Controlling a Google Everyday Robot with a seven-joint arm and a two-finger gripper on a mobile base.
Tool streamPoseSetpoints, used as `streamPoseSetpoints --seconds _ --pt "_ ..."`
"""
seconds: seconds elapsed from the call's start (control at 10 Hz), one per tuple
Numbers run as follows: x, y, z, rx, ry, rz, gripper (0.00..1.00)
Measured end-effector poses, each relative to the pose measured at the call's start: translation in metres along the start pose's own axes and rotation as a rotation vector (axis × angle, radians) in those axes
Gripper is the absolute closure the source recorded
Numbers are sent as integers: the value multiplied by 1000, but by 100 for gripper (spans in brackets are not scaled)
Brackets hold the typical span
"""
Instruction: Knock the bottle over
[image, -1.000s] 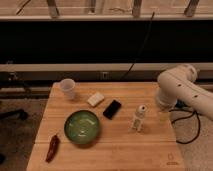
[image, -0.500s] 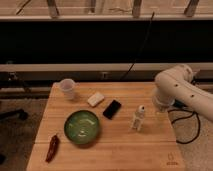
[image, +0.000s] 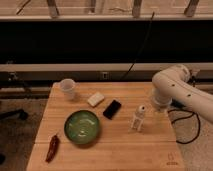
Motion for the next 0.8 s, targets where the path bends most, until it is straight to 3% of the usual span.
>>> streamPoseSetpoints --seconds 0.8 --pt "-10 -2 4 -12 -5 -25 20"
